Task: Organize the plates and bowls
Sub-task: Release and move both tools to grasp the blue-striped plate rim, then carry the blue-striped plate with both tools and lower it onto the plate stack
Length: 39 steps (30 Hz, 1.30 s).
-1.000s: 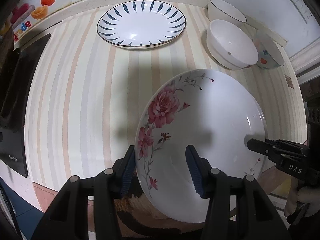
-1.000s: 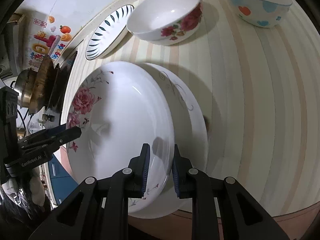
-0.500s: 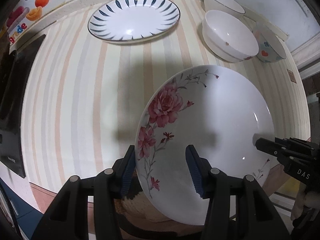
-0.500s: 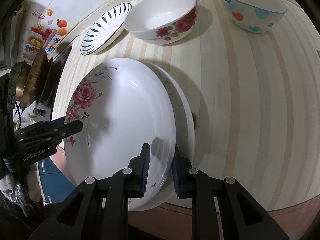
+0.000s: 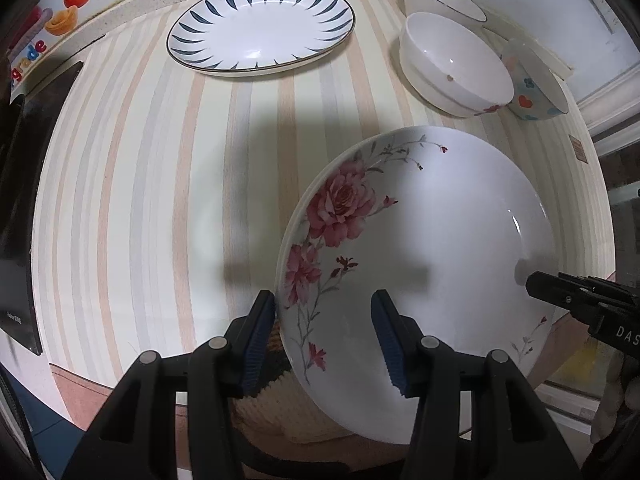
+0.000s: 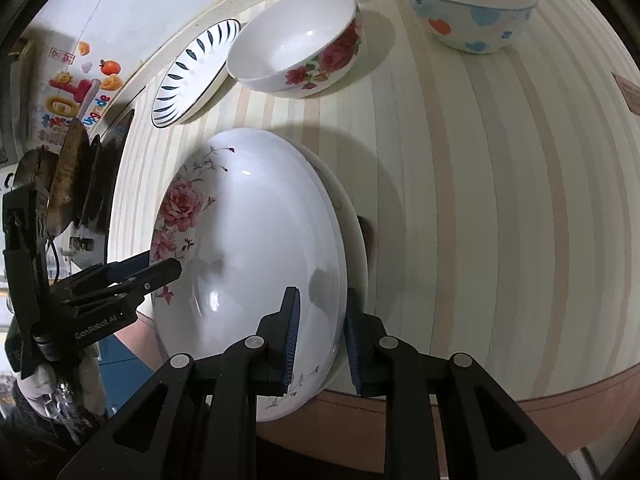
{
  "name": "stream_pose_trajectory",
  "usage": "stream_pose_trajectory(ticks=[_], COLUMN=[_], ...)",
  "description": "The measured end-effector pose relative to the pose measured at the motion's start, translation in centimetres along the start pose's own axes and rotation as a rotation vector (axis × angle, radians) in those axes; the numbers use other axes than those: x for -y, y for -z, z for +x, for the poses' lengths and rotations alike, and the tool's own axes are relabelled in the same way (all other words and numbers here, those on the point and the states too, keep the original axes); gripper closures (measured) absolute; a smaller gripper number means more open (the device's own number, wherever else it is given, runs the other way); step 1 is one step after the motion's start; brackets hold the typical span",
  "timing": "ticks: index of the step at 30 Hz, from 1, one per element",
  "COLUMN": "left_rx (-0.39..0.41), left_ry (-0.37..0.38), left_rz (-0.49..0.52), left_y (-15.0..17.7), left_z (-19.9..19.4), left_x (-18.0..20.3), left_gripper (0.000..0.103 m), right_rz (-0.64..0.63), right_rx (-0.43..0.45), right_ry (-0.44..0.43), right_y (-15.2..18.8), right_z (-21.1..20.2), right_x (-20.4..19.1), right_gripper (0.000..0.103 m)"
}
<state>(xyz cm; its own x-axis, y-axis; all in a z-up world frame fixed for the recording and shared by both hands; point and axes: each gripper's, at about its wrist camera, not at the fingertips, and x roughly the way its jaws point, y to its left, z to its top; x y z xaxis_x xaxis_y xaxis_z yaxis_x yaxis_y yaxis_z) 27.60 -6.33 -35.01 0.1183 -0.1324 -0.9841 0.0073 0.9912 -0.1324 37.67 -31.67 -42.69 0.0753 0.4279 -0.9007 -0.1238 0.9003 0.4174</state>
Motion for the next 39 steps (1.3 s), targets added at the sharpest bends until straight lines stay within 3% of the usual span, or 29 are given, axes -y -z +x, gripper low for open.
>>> stream_pose_trajectory(ticks=[9, 15, 17, 19, 24, 29, 34, 36, 38, 39], left_rx=[0.043, 0.138, 0.138, 0.12, 0.037, -0.026, -0.066, -0.065, -0.058, -0.063], left_ry=[0.016, 0.015, -0.005, -0.01, 0.019, 0.031, 0.038, 0.046, 0.075, 0.086], left_rz=[-0.046, -0.114, -0.124, -0.139, -0.185, -0.2, -0.16, -0.137, -0.127, -0.124], left_y=[-1.9, -8.3, -11.0, -13.7, -19.1, -22.1, -23.1, -23.1, -23.0, -22.9], left_z=[-3.6, -7.5, -7.2, -6.2, -2.1, 1.8, 4.1, 4.6, 4.7, 4.8], left_x=[-4.0, -8.7, -9.3, -10.5, -14.1, -16.0, -15.9, -15.5, -15.1, -14.9], left_gripper=[0.055, 0.055, 0.055, 0.055, 0.055, 0.055, 0.055, 0.067, 0.075, 0.078], right_rz=[0.037, 0.052, 0.03, 0.013, -0.044, -0.045, -0.03, -0.029, -0.027, -0.023], right_rx=[-0.019, 0.071, 0.1, 0.122, 0.133, 0.061, -0.014, -0.039, -0.072, -0.082], right_ry=[0.01, -0.036, -0.073, -0.101, -0.066, -0.009, 0.085, 0.106, 0.132, 0.118], right_y=[-0.5, -4.5, -7.2, -9.8, -18.6, -24.8, -27.4, -28.0, -28.2, -28.2], right_z=[-1.9, -6.3, -7.2, -7.3, -3.7, 2.6, 7.2, 8.2, 9.2, 9.5], right_x=[0.9, -1.3, -3.4, -5.4, -10.5, -12.5, -12.0, -11.3, -10.9, -10.7], right_gripper=[0.078, 0.077, 0.067, 0.065, 0.065, 0.065, 0.065, 0.07, 0.083, 0.085])
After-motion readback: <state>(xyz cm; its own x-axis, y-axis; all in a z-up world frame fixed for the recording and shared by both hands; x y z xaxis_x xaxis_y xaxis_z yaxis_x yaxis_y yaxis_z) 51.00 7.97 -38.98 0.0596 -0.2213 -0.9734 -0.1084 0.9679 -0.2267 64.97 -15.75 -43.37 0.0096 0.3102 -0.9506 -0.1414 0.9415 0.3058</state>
